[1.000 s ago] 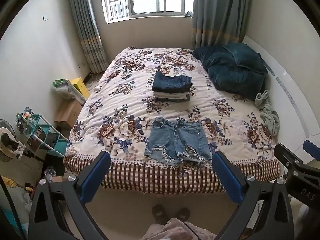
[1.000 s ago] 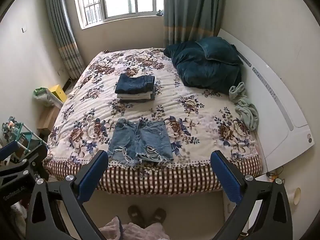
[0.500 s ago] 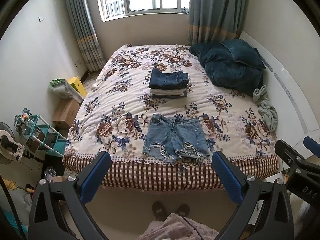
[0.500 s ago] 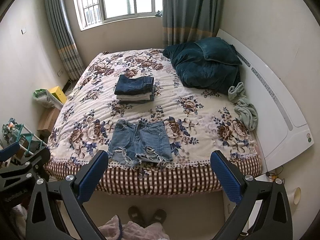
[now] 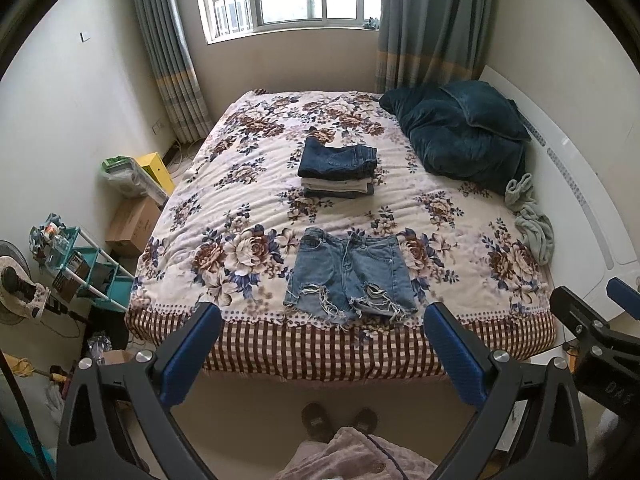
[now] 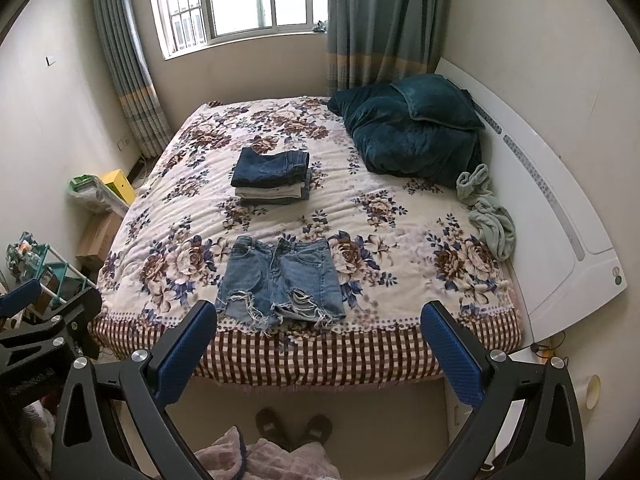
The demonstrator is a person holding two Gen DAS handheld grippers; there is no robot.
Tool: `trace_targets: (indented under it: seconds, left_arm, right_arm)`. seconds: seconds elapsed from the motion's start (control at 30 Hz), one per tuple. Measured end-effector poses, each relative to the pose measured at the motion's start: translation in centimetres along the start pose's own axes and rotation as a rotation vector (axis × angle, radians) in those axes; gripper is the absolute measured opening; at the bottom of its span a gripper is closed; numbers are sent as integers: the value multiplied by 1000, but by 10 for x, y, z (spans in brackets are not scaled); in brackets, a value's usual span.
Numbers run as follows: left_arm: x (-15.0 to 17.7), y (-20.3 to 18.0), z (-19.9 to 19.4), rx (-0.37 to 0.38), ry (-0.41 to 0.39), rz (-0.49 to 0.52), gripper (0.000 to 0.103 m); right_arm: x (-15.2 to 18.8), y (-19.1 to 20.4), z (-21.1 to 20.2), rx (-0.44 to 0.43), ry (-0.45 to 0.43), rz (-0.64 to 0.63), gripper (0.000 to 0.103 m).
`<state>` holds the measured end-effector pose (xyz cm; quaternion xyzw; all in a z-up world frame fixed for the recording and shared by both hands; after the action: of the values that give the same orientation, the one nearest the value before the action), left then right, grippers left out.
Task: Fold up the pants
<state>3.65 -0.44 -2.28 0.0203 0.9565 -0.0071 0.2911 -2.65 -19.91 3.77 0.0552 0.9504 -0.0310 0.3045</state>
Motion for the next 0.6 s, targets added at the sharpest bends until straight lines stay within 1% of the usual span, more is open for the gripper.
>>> trace_targets:
  seconds: [0.6]
  left_arm:
    - [5, 1, -2, 2, -1, 0, 103]
  right_arm:
    - [6, 2, -1, 0, 1, -5, 103]
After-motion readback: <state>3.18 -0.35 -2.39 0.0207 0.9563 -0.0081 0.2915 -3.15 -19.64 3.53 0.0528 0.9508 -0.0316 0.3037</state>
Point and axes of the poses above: each gripper's, at about its wrist camera, not at the fingertips, and z roughly the way its jaws point, y to its left, x to its underside, the point moved 6 cm from there along z, roughly the way its jaws point, and after that the axes turned 2 degrees about -z, right-handed, at the moved point
